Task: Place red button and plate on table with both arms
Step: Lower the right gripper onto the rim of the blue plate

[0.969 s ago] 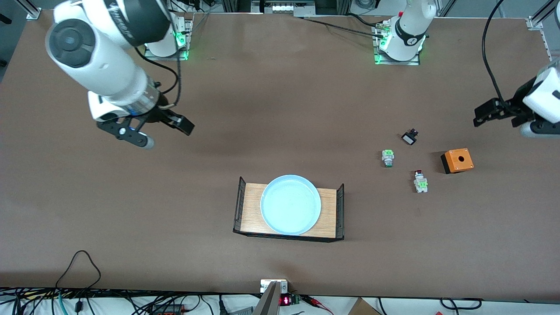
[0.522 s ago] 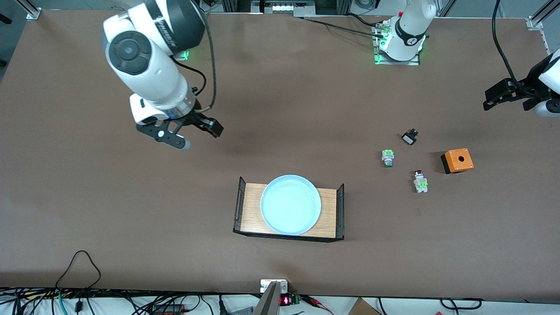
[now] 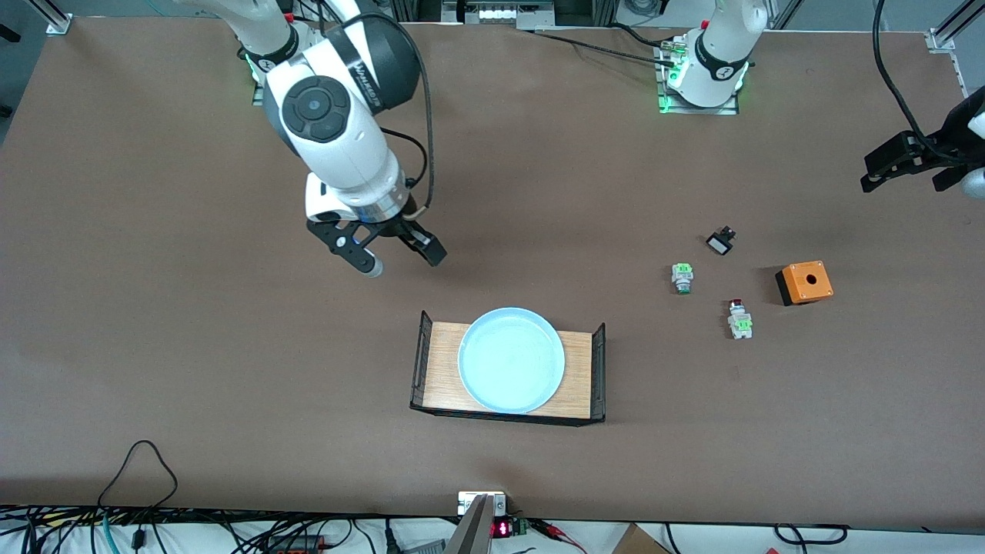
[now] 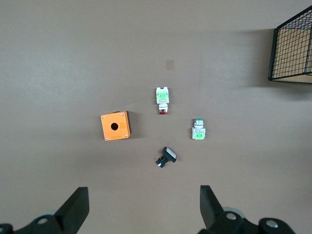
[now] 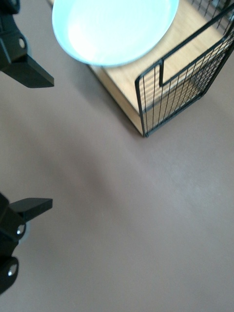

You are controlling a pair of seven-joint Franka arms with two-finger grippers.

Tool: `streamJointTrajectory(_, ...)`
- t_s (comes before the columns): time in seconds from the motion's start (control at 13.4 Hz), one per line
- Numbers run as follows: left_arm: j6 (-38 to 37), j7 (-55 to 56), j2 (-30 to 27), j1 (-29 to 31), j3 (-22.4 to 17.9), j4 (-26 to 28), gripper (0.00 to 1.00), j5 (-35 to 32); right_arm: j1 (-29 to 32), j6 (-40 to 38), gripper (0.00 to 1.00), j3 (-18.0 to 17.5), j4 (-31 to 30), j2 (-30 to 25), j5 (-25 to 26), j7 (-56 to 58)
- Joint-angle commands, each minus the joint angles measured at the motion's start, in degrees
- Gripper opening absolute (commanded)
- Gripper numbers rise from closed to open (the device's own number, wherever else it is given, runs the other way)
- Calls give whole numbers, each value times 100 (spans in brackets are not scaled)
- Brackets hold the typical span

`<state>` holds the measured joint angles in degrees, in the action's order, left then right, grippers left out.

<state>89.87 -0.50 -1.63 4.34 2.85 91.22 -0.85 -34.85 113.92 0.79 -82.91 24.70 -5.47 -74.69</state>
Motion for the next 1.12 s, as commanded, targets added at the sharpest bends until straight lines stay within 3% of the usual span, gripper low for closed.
streamJointTrajectory(0.0,-223,42,22,-20,75,-122,100,-134,-57,-19,100,70,853,631,-121,-475)
streamJointTrajectory(0.45,-365,76,31,-21,93,-130,100,-134,-153,1201,100,61,1110,1256,-129,-1099)
streamJointTrajectory(1.04,-374,103,40,-21,84,-262,100,-126,-189,2116,100,61,1171,1819,-173,-1267)
